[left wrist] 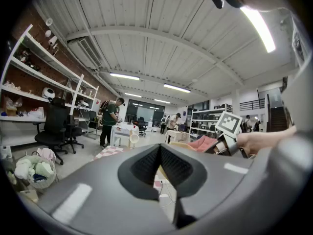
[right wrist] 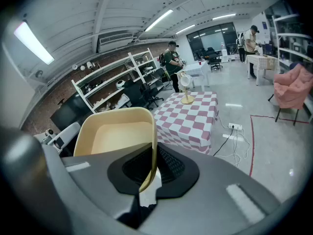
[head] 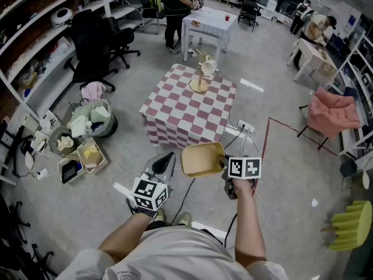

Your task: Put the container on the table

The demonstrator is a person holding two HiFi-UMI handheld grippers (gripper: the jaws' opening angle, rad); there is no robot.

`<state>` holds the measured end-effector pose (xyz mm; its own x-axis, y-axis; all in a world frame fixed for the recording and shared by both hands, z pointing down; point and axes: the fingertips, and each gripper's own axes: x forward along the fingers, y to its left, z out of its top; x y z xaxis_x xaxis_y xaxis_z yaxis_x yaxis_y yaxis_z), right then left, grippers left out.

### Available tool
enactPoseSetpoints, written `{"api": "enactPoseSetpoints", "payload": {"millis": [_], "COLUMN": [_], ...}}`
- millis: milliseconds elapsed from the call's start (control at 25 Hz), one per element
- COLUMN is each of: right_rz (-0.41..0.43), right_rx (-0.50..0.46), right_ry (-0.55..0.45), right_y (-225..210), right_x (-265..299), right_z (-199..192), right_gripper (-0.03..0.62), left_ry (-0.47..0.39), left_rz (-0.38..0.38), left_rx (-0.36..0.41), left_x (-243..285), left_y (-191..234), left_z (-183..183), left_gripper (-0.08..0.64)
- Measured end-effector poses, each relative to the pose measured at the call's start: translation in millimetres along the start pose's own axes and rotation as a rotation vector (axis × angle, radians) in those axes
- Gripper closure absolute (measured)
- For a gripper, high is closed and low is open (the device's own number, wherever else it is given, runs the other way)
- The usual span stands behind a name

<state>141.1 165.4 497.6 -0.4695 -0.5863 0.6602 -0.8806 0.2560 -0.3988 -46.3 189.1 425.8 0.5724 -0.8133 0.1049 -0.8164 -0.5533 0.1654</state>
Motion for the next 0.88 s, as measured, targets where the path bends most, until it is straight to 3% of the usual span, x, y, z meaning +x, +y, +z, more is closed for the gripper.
{"api": "enactPoseSetpoints", "payload": {"millis": [480, 880], "right_rz": [0.003, 0.059], "right_rx": [0.01, 0.098], "right_ry": [-0.001, -0.036], "right_y": [-10.3, -24.3], "right_x": [3.1, 7.8], "right_z": [-2.7, 3.4], "right_gripper": [0.569, 0.568], "left_ry": [0.002, 0.005], "left_rz": [-0.002, 0.019], "left_rx": [0.0, 0.015], "left_x": [9.1, 19.1], "left_y": [-6.2, -4.0], "left_z": [-5.9, -4.0], "left_gripper": [0.554, 0.554]}}
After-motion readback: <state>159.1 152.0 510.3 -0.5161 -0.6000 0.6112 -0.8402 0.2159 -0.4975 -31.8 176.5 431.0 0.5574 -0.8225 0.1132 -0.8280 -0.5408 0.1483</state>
